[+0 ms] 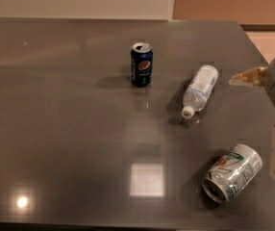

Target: Pick 7up can

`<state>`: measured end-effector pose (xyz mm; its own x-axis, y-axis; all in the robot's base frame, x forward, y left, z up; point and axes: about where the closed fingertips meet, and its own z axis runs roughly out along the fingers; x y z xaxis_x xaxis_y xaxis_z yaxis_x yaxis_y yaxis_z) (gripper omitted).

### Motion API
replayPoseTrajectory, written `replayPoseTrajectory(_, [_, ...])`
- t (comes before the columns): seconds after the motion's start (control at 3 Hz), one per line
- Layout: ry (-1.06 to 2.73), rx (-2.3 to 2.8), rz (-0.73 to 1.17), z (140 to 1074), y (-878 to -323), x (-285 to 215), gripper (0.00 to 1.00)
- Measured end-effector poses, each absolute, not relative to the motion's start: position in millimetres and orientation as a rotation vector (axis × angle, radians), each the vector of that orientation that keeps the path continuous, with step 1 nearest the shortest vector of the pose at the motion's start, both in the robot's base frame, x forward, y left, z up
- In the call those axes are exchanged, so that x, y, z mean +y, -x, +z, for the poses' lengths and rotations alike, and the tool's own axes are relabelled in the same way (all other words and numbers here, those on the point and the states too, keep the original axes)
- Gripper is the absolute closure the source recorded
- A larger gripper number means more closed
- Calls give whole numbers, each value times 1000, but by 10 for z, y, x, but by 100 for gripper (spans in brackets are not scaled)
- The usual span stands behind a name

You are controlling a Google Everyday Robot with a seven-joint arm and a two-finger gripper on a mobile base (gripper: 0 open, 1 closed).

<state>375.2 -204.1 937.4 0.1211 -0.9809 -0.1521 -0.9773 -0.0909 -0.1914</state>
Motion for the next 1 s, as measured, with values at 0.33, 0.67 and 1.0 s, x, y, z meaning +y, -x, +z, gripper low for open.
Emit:
replayPoseTrajectory(0.33, [2308, 1823, -2, 9063, -3544, -1973, 0])
replayPoseTrajectory(0.67, [2419, 1732, 13, 8776, -3405, -1913, 0])
replayPoseTrajectory(1.0, [2490, 1678, 17, 8559, -3318, -1884, 0])
